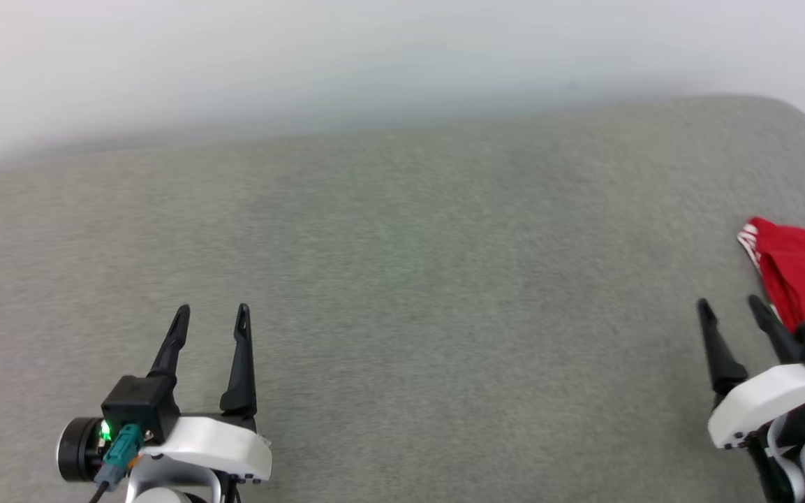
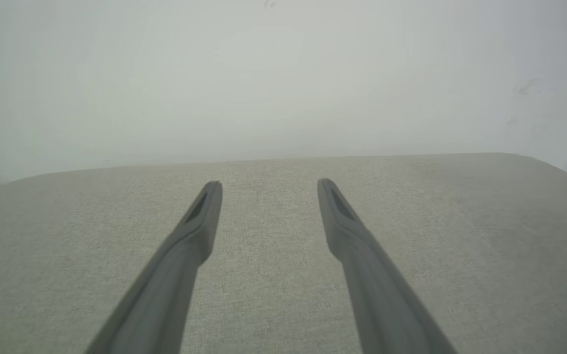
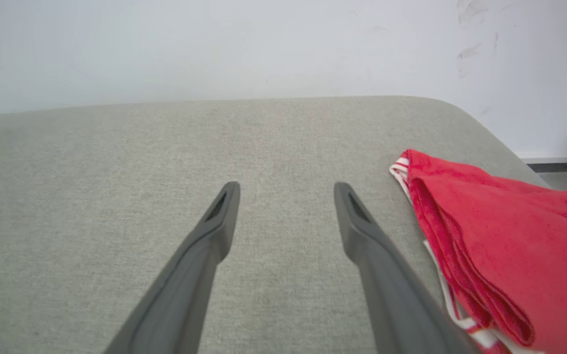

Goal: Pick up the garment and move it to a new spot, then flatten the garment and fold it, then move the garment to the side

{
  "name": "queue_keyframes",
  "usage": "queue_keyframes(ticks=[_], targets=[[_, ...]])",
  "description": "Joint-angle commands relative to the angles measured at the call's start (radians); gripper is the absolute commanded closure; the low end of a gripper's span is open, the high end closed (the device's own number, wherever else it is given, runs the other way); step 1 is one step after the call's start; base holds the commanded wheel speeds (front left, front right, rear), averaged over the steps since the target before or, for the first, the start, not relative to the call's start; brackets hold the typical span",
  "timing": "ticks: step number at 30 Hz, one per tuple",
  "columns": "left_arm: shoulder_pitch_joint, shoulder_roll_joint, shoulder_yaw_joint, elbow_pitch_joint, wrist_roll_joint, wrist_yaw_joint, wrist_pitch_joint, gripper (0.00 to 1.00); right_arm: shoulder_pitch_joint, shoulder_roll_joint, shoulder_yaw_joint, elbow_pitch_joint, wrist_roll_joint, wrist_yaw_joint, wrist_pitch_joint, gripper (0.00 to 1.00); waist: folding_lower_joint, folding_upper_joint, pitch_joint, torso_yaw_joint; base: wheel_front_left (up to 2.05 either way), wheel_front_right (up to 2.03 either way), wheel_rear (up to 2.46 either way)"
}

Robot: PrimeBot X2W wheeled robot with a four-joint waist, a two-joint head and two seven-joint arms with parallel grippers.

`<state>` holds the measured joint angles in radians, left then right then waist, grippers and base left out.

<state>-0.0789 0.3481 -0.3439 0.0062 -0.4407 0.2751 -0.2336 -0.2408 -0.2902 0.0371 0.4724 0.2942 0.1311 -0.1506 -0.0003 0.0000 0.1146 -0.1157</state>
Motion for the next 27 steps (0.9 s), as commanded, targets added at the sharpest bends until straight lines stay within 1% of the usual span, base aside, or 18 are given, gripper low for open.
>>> queue_keyframes(ticks=[1,3,6,7,12,16,21,27], targets=[[0.02,-0.001,0.005,0.011,-0.007,0.002,-0.007,0.0,0.031,0.018,0.004,-0.05,-0.007,-0.001,-0.006,0.0,0.0003,0.0,-0.071,0.083,0.0,0.0,0.0],[0.029,0.001,0.008,0.023,-0.012,0.004,-0.008,0.0,0.066,0.048,0.003,-0.131,-0.013,-0.001,-0.009,0.0,0.0003,0.0,-0.087,0.109,0.0,0.0,0.0],[0.043,0.01,0.005,0.038,-0.013,-0.006,-0.009,0.0,0.123,0.076,0.004,-0.243,-0.034,-0.001,0.011,0.0,0.0003,0.0,-0.106,0.137,0.0,0.0,0.0],[0.043,0.01,0.005,0.038,-0.013,-0.006,-0.009,0.0,0.123,0.076,0.004,-0.243,-0.034,-0.001,0.011,0.0,0.0003,0.0,-0.106,0.137,0.0,0.0,0.0],[0.062,0.023,0.005,0.053,-0.016,-0.015,-0.013,0.0,0.239,0.129,-0.025,-0.427,-0.079,-0.001,0.068,0.0,0.0003,0.0,-0.126,0.153,0.0,0.0,0.0],[0.078,0.023,-0.007,0.057,-0.013,-0.018,-0.015,0.0,0.347,0.172,-0.057,-0.542,-0.107,-0.001,0.117,0.0,0.0003,0.0,-0.147,0.153,0.0,0.0,0.0],[0.096,0.022,-0.02,0.068,-0.019,-0.027,-0.012,0.0,0.43,0.201,-0.078,-0.615,-0.116,-0.001,0.157,0.0,0.0003,0.0,-0.168,0.145,0.0,0.0,0.0],[0.108,0.016,-0.031,0.073,-0.021,-0.021,-0.01,0.0,0.44,0.215,-0.088,-0.638,-0.111,-0.001,0.176,0.0,0.0003,0.0,-0.177,0.142,0.0,0.0,0.0]])
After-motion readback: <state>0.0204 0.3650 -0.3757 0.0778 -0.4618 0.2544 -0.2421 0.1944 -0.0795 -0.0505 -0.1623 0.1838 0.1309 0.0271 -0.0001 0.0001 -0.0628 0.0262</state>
